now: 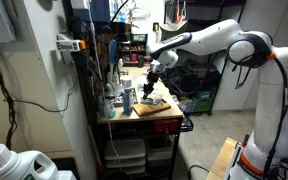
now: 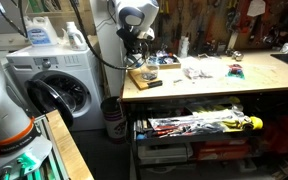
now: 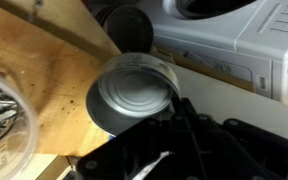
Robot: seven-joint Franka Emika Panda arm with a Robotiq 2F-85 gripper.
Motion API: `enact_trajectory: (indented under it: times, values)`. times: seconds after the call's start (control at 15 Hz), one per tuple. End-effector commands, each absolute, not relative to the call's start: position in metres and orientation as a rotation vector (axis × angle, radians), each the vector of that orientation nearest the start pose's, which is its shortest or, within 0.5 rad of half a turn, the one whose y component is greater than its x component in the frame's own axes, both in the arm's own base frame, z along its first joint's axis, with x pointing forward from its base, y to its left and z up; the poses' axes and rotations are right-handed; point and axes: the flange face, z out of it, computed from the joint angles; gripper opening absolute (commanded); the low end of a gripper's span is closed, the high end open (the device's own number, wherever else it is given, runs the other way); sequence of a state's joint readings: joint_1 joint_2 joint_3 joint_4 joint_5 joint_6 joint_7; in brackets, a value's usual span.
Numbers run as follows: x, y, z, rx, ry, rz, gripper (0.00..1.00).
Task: Pour the content of the silver object into the lunchbox
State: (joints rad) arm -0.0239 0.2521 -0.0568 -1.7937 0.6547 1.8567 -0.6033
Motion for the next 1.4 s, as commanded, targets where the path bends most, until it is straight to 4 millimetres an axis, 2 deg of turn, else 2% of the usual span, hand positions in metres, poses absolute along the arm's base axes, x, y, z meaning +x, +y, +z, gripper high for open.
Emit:
enact_trajectory:
  times: [0.0,0.27,0.53,0.8,1.13,1.2,1.27,1.33]
  values:
    - [0.607,0.001,0.41,-2.652,-0.314,-0.084,0.01]
    - [0.61,0.006,0.403,-2.713,-0.224,-0.16,0.01]
    - [0.61,0.016,0.387,-2.767,-0.181,-0.207,0.01]
    - [0.607,0.025,0.372,-2.8,-0.15,-0.193,0.01]
    - [0.605,0.029,0.365,-2.852,-0.12,-0.164,0.01]
    - [0.605,0.029,0.365,-2.861,-0.115,-0.155,0.1]
    - [0.605,0.029,0.365,-2.869,-0.108,-0.151,0.3]
    - [0.605,0.029,0.366,-2.872,-0.105,-0.148,0.37]
